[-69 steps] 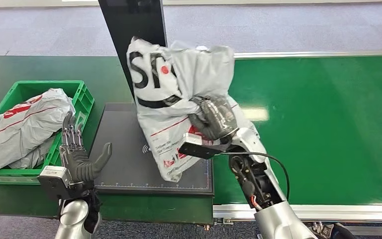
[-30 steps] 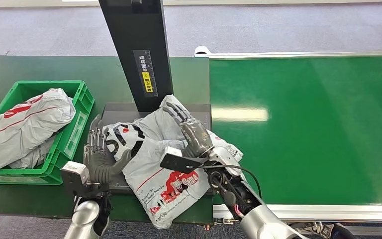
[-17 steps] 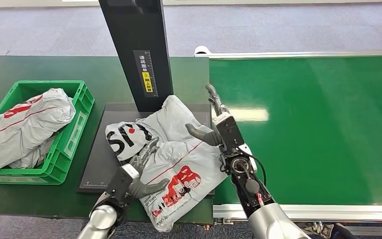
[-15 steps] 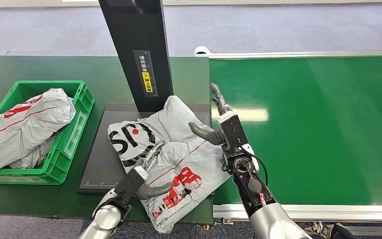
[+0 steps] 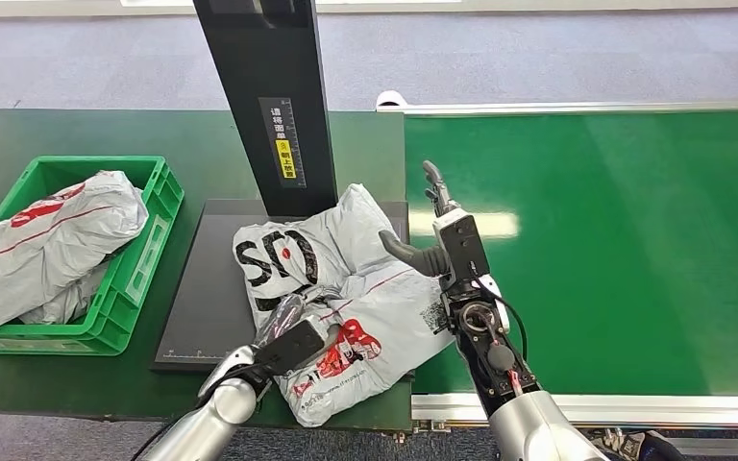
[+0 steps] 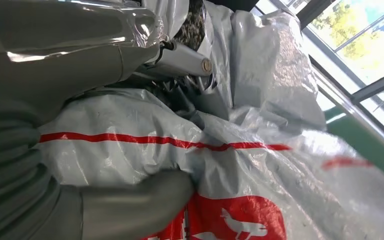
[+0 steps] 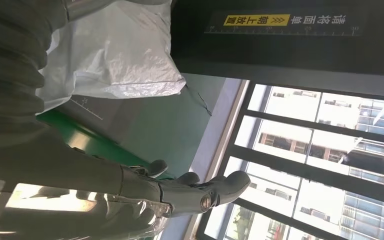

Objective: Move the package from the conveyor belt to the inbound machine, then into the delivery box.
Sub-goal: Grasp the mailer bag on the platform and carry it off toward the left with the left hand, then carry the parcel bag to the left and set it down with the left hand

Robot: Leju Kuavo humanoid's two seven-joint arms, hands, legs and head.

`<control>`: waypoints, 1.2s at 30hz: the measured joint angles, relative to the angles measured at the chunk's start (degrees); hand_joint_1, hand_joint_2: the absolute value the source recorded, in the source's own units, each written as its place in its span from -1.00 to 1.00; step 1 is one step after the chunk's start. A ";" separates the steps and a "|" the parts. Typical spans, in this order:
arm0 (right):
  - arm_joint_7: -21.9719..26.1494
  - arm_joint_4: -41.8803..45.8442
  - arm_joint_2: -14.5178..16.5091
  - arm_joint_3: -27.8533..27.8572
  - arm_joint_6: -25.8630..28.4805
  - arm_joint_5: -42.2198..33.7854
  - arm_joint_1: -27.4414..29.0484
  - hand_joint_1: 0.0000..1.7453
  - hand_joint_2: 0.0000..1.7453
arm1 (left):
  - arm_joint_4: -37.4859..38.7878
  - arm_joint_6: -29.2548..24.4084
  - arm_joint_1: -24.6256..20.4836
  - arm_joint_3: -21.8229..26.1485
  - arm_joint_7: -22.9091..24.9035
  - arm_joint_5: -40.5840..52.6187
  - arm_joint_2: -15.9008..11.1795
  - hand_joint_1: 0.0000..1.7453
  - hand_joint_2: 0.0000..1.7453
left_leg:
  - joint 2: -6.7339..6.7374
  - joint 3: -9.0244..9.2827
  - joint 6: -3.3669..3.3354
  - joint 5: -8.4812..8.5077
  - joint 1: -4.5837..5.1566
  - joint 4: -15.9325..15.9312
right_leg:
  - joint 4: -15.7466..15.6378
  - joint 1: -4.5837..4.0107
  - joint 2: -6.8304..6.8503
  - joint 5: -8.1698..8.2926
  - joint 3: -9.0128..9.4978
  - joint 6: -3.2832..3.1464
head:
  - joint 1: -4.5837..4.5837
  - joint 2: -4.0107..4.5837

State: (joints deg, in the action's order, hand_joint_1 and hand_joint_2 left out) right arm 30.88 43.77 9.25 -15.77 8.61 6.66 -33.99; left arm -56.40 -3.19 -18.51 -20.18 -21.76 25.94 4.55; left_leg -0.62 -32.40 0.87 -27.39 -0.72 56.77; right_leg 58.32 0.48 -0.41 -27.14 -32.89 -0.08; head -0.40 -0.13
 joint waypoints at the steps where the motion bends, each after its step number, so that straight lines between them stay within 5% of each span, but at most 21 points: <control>1: 0.08 -0.01 -0.13 0.04 -0.01 -0.10 0.00 -1.00 1.00 | -0.02 0.01 0.04 0.42 -0.91 -1.15 0.03 1.00 1.00 | 0.00 0.00 0.00 0.00 0.00 0.00 | 0.00 0.00 0.00 0.00 0.00 0.00 | -0.01 0.00; 16: 1.11 -0.02 -1.04 0.67 0.04 -1.98 0.70 -1.00 1.00 | -8.67 -9.65 3.43 6.92 -14.88 -13.01 1.38 1.00 1.00 | 0.03 -0.20 0.01 -0.01 0.00 0.00 | 0.01 0.00 -0.01 0.00 -0.23 0.00 | -0.01 0.00; 24: 1.57 -0.02 -1.54 0.88 -0.22 -2.44 1.09 -1.00 1.00 | -21.24 -26.94 5.77 8.61 -18.23 -14.41 0.32 1.00 1.00 | 0.02 -0.25 0.01 -0.02 -0.01 0.00 | 0.01 -0.01 -0.01 0.00 -0.27 0.00 | -0.02 0.00; 28: 1.60 -0.02 -1.75 0.90 -0.57 -2.58 1.06 -1.00 1.00 | -29.51 -35.32 5.90 8.11 -18.24 -10.60 -1.34 1.00 1.00 | 0.01 -0.26 0.01 -0.01 -0.01 0.00 | 0.01 -0.01 0.00 0.00 -0.27 0.00 | -0.01 0.01; 36: 1.60 -0.20 -1.86 0.90 -1.64 -2.93 0.83 -1.00 1.00 | -46.24 -36.42 6.27 12.05 -18.26 7.60 -0.13 1.00 1.00 | 0.02 -0.26 0.01 -0.01 0.00 0.00 | 0.01 -0.01 -0.01 0.00 -0.27 0.00 | -0.01 0.00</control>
State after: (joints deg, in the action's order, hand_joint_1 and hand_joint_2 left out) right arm 32.48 43.57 7.39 -14.87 6.97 3.73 -33.16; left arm -102.63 -39.61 -12.23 -8.14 -40.02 33.54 4.43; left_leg -0.60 -32.66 0.88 -27.40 -0.72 56.78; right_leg 58.33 0.48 -0.41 -27.14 -33.15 -0.08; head -0.41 -0.13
